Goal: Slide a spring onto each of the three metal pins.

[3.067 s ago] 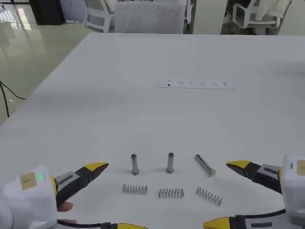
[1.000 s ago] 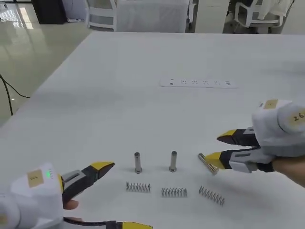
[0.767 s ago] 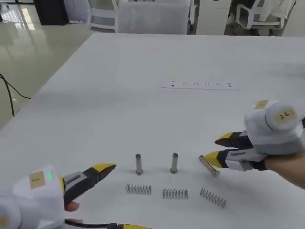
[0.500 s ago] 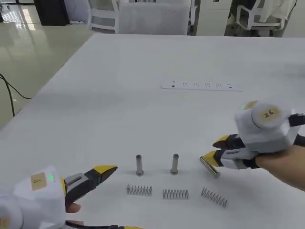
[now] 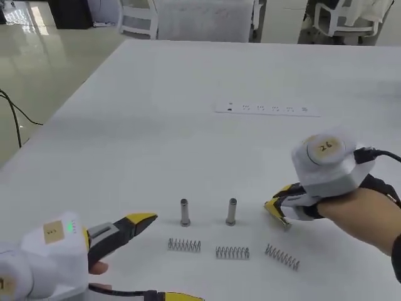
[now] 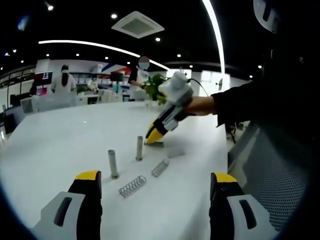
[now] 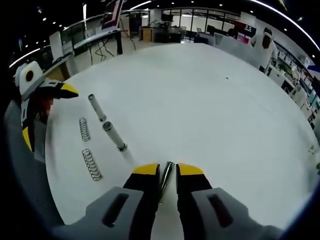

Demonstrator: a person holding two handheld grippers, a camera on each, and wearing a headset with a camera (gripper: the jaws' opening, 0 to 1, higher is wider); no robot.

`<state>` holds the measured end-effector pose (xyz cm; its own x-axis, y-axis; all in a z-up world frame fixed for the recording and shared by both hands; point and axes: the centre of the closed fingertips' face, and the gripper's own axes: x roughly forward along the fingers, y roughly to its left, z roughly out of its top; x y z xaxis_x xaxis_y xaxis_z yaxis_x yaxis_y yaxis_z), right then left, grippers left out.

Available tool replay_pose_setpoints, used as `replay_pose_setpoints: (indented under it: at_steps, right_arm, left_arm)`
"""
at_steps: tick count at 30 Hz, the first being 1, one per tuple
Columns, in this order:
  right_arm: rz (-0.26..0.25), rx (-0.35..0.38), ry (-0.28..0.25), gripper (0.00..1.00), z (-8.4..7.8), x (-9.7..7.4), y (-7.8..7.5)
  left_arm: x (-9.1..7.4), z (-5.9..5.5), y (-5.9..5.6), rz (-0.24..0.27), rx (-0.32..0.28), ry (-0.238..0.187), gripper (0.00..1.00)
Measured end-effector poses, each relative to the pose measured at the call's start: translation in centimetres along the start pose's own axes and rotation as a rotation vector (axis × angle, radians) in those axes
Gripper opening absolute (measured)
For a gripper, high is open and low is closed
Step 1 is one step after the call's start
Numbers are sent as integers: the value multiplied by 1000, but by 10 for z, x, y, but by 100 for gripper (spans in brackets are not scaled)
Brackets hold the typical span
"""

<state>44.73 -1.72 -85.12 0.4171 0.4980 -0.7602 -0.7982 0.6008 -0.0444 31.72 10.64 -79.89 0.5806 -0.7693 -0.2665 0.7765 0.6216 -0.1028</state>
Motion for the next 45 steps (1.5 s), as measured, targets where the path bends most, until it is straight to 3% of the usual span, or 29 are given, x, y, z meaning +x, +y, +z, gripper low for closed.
replay_pose_setpoints:
  at_steps: [24, 30, 45]
  right_arm:
    - [-11, 86, 60, 7, -9, 9, -4]
    - [-29, 75, 75, 5, -9, 10, -5]
    - [-17, 142, 8, 5, 1, -16, -2]
  left_arm:
    - [0, -1, 0, -3, 2, 7, 85]
    - [0, -1, -1, -4, 4, 9, 84]
    - [0, -2, 0, -3, 3, 13, 83]
